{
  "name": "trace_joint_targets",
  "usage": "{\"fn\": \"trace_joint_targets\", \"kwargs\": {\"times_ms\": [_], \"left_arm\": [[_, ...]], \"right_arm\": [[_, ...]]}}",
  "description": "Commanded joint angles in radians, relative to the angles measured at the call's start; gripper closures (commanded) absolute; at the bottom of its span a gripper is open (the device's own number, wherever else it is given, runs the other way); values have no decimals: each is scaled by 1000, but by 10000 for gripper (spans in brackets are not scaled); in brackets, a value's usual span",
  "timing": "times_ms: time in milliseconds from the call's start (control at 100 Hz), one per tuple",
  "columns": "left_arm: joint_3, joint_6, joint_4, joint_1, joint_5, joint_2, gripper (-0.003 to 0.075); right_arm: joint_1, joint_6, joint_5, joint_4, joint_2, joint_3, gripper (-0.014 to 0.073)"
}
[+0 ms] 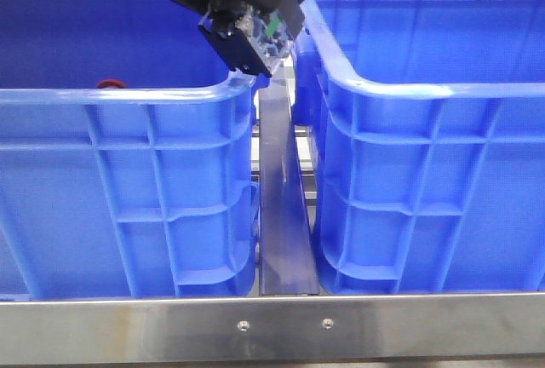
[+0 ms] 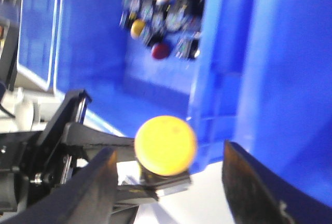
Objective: Pick red and yellow buttons and place in box
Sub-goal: 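Grasp the yellow button's cap with the right gripper from the left gripper, then open the left gripper and carry the yellow button over the empty bin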
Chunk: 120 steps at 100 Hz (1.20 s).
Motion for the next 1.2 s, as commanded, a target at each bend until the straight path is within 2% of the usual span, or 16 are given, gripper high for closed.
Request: {"fn": "trace_joint_targets", "kwargs": {"times_ms": [0, 200, 520, 610, 710, 770, 820, 960, 1010, 1060, 1190], "left_arm": [[-35, -1, -30, -6, -64, -23, 713], [-35, -1, -30, -6, -64, -23, 713], [-35, -1, -30, -6, -66, -23, 713], [-35, -1, -30, -6, -66, -23, 713], [-35, -1, -30, -6, -66, -23, 713], [-35, -1, -30, -6, -66, -23, 713], [-35, -1, -30, -6, -66, -23, 713], [-35, -1, -30, -6, -63, -23, 707], [-35, -1, -30, -6, -58, -23, 683], [-35, -1, -30, -6, -54, -23, 625], [-35, -1, -30, -6, -53, -23, 362]], "right_arm": [[39, -16, -16, 61, 15, -52, 134], [100, -16, -20, 67, 68, -81, 134], [107, -16, -23, 68, 82, -81, 141], [107, -16, -22, 68, 82, -81, 197], [107, -16, -22, 68, 82, -81, 344], [107, -16, -21, 68, 82, -81, 403], [107, -16, -21, 68, 82, -81, 427], [104, -16, -21, 68, 81, -81, 424], [99, -16, -23, 67, 77, -81, 424], [89, -18, -27, 66, 72, -81, 424], [49, -31, -35, 55, 50, -81, 424]]}}
